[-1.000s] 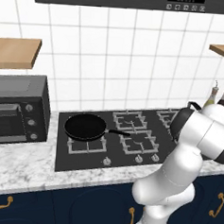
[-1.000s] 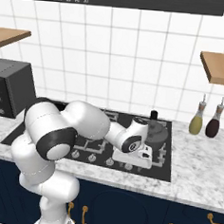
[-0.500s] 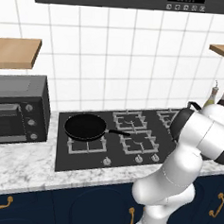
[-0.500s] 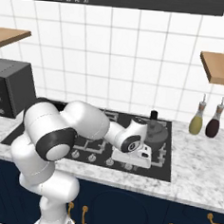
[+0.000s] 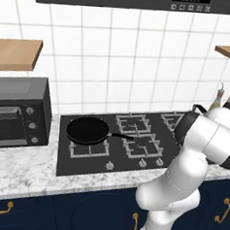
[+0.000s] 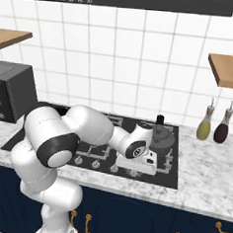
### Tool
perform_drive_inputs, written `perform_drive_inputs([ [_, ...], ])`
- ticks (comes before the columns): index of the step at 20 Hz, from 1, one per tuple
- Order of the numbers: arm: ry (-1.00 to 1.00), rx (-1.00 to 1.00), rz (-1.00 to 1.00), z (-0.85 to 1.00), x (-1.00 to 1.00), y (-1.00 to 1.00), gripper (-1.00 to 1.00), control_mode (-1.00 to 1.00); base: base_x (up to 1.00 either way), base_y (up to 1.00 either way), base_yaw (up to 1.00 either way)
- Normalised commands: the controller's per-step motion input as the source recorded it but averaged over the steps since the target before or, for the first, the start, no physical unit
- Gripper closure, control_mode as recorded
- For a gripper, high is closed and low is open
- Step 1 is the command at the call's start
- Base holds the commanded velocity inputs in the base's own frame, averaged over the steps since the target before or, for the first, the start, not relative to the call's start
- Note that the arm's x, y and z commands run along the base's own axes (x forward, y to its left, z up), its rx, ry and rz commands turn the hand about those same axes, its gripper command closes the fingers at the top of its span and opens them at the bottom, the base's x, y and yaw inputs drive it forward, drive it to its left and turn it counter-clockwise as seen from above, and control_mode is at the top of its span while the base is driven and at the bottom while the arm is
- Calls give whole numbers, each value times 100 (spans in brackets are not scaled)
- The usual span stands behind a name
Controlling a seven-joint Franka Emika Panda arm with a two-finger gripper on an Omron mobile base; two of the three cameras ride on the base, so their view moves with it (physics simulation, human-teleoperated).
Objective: Pick the kettle from the counter and place it on a stove burner. Then turn the burner on.
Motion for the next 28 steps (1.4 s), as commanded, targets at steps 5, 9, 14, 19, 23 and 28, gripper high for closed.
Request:
perform_drive_inputs([
  [5, 0, 0, 3, -1, -14, 0, 100, -100, 0, 0, 0],
  [9, 0, 0, 13, -6, -7, 0, 100, -100, 0, 0, 0],
  [14, -1, 0, 19, -7, -19, 0, 100, -100, 0, 0, 0],
  [19, -3, 0, 20, -9, -25, 0, 100, -100, 0, 0, 0],
  [23, 0, 0, 20, -5, -19, 0, 100, -100, 0, 0, 0],
  [28, -1, 0, 19, -4, -16, 0, 100, -100, 0, 0, 0],
])
